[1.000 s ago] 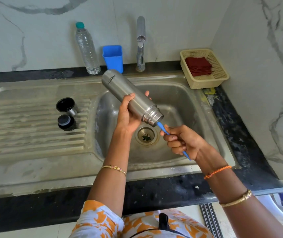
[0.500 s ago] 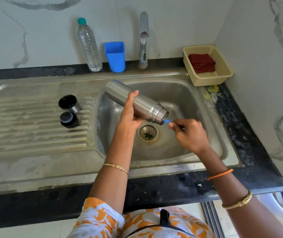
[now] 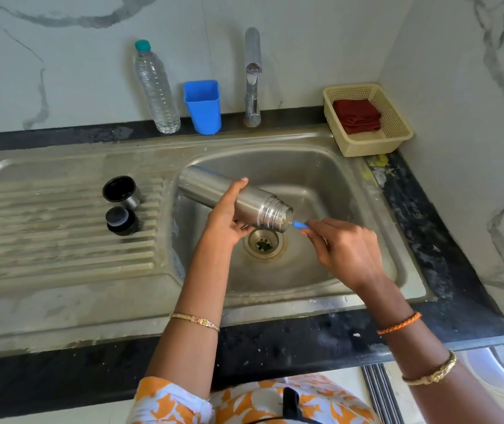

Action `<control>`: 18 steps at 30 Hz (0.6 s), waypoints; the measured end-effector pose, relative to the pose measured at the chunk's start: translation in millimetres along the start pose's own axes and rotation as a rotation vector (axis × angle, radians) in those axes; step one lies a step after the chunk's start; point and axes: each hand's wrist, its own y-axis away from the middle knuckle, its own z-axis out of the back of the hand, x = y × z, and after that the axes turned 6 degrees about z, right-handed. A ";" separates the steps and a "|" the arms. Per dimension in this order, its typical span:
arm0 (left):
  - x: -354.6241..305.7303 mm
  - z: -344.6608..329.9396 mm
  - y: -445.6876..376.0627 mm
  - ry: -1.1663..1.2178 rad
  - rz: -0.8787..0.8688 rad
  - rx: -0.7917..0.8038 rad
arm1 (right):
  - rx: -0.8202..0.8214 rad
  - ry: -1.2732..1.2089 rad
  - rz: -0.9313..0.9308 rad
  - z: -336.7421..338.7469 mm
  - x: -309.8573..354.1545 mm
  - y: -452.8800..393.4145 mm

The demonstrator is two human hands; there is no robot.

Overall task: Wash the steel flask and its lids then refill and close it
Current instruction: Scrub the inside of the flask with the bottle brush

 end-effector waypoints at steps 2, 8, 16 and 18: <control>0.3 1.9 -3.4 -0.082 -0.033 -0.022 | -0.045 -0.005 0.017 -0.2 -1.4 0.8; 1.9 -2.3 8.2 -0.795 -0.750 -0.417 | -0.159 -0.179 -0.105 5.8 -3.9 -1.7; -48.4 16.8 -1.7 -2.018 -1.344 0.008 | 0.074 -0.352 -0.325 33.1 -22.9 -22.3; -45.2 12.0 -15.6 -1.953 -1.373 0.016 | 0.200 -0.234 -0.277 36.5 -20.9 -33.5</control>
